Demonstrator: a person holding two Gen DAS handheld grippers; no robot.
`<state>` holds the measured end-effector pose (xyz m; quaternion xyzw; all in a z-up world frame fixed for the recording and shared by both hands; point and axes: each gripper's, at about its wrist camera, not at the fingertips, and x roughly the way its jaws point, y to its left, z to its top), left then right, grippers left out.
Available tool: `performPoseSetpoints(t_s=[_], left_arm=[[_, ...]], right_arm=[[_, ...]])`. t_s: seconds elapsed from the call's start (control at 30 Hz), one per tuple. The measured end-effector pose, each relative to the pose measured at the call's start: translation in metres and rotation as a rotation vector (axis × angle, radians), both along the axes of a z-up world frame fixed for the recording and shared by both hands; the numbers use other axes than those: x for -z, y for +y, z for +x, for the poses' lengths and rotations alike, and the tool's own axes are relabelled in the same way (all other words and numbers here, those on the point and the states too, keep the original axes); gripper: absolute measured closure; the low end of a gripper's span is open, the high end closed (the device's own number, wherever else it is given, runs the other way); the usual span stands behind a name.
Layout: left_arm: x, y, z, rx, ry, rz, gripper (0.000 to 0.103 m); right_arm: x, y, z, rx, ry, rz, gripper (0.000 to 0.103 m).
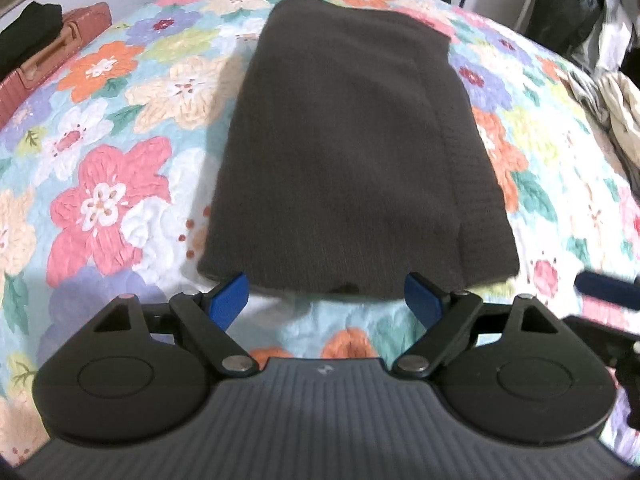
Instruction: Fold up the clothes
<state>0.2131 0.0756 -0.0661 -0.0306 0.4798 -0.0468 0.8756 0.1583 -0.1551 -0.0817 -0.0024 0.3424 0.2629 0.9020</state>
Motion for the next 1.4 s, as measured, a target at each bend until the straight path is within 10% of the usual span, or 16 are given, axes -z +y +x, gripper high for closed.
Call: performPoseSetpoints(t_s=[0.77, 1.4], left_arm=[[-0.031, -0.029, -0.054, 0.109, -0.079, 0.055, 0.005], [-0.015, -0.043, -0.051, 0.129, -0.036, 0.133, 0.0]], right_arm=[[-0.01, 0.003, -0.007, 0.141, 0.087, -0.077, 0.017], [-0.006, -0.005, -0.002, 0.146, 0.068, -0.088, 0.012]])
